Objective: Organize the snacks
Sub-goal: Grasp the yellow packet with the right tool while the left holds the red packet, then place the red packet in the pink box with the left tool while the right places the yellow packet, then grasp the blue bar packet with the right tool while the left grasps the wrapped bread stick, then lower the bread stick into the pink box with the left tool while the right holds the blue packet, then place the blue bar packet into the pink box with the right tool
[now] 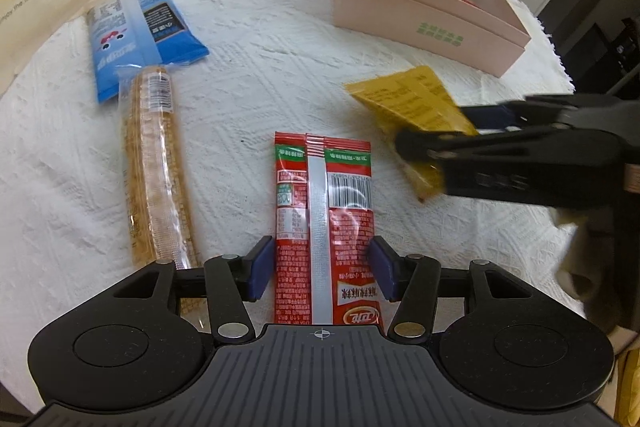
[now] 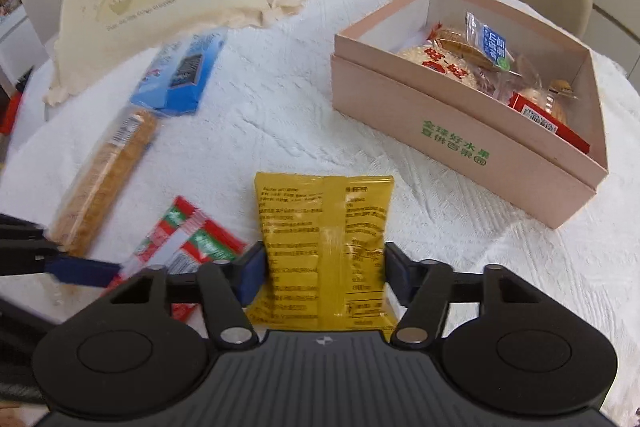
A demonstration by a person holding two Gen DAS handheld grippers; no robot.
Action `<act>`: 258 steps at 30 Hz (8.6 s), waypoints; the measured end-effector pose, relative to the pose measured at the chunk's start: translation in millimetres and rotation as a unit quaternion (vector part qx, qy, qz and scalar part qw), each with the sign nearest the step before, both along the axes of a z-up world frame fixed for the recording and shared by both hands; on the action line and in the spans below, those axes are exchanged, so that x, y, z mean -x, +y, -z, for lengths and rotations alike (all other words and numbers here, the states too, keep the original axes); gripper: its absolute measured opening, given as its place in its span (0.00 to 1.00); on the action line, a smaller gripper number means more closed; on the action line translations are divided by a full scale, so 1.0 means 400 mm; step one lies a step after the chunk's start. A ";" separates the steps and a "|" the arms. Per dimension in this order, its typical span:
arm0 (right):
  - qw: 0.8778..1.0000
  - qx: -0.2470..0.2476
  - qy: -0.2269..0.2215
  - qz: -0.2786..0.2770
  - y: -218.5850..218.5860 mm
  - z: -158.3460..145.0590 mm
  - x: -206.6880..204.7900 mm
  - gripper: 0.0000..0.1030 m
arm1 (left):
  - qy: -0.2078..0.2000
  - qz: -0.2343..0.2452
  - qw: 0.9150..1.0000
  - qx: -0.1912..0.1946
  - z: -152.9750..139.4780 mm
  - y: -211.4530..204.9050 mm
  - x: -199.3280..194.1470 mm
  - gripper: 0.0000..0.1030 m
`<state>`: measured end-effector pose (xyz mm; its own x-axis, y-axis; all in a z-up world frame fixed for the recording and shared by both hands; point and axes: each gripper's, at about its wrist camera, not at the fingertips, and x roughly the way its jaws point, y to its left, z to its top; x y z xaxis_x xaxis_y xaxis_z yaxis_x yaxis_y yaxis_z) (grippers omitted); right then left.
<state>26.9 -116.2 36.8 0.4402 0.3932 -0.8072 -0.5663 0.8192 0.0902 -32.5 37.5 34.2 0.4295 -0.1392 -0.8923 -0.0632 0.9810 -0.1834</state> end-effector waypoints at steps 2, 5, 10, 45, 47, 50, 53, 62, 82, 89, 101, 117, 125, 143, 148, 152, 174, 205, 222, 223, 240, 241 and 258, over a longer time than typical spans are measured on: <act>1.000 -0.009 0.001 0.005 -0.027 -0.017 0.017 0.55 | 0.000 0.001 1.000 -0.003 0.000 -0.002 -0.004 0.56; 1.000 -0.019 0.005 0.015 -0.076 -0.038 0.043 0.54 | -0.001 0.001 1.000 -0.005 0.001 -0.002 -0.007 0.55; 0.999 -0.014 0.001 0.047 -0.144 -0.049 0.084 0.54 | -0.011 0.013 0.999 0.038 -0.012 -0.005 0.018 0.48; 0.985 -0.080 -0.077 0.129 -0.295 -0.309 0.014 0.54 | -0.170 0.006 0.976 0.138 -0.278 0.093 -0.331 0.48; 0.983 -0.080 -0.097 0.136 -0.274 -0.390 -0.073 0.57 | -0.156 -0.017 0.977 0.144 -0.250 0.118 -0.296 0.48; 0.982 -0.056 -0.109 0.146 -0.228 -0.459 -0.201 0.76 | -0.143 -0.054 0.977 0.146 -0.214 0.175 -0.251 0.48; 0.983 -0.076 -0.082 0.149 -0.211 -0.472 -0.280 0.76 | -0.134 -0.092 0.980 0.116 -0.188 0.238 -0.186 0.48; 0.995 -0.057 -0.004 0.085 -0.064 -0.286 -0.233 0.76 | -0.091 -0.230 0.964 0.098 -0.084 0.417 -0.035 0.48; 0.998 -0.014 0.052 -0.035 0.601 -0.012 -0.253 0.76 | -0.053 -0.232 0.969 0.062 -0.041 0.427 0.063 0.48; 0.996 0.045 0.032 -0.074 0.667 0.021 -0.234 0.84 | -0.040 -0.217 0.974 0.049 -0.039 0.399 0.064 0.48; 0.995 0.011 -0.050 -0.087 0.403 -0.146 -0.173 0.73 | -0.066 -0.193 0.973 0.108 -0.066 0.355 0.054 0.47; 0.999 0.027 0.019 0.013 -0.027 -0.090 0.035 0.74 | -0.019 0.015 0.996 0.089 -0.064 0.022 -0.015 0.45; 0.994 0.022 0.085 0.071 -0.129 -0.045 0.070 0.77 | 0.002 0.032 0.999 0.020 -0.021 -0.047 -0.040 0.39; 0.993 -0.011 0.106 0.044 -0.099 -0.020 0.151 0.82 | -0.012 -0.016 1.000 0.004 -0.024 0.026 -0.030 0.35; 0.995 0.037 0.054 0.078 -0.096 0.000 0.150 0.82 | -0.013 -0.019 0.999 0.026 -0.007 0.027 -0.056 0.37; 0.995 0.043 0.041 0.077 -0.100 0.021 0.177 0.86 | -0.016 -0.018 0.999 0.029 0.007 0.017 -0.090 0.38; 0.996 0.054 0.021 0.066 -0.117 0.010 0.153 0.79 | -0.034 0.011 0.998 0.047 0.018 0.012 -0.055 0.38; 0.985 -0.021 -0.087 0.150 -0.286 -0.234 0.132 0.78 | -0.157 0.104 0.977 0.097 -0.488 -0.022 -0.524 0.33; 0.975 -0.022 -0.024 0.220 -0.326 -0.169 0.008 0.78 | -0.008 0.129 0.984 0.125 -0.064 -0.081 -0.773 0.28; 0.975 -0.017 -0.031 0.220 -0.323 -0.177 -0.004 0.78 | -0.010 0.131 0.983 0.130 -0.066 -0.076 -0.764 0.27; 0.978 -0.064 0.007 0.200 -0.004 -0.090 -0.494 0.86 | -0.125 0.047 0.973 0.190 -0.124 0.127 -0.456 0.27; 0.977 -0.038 0.001 0.208 0.019 -0.065 -0.499 0.86 | -0.118 0.044 0.974 0.186 -0.109 0.133 -0.448 0.27; 0.968 -0.049 -0.079 0.235 -0.163 -0.141 -0.173 0.86 | -0.128 0.019 0.990 0.064 -0.021 0.074 -0.214 0.27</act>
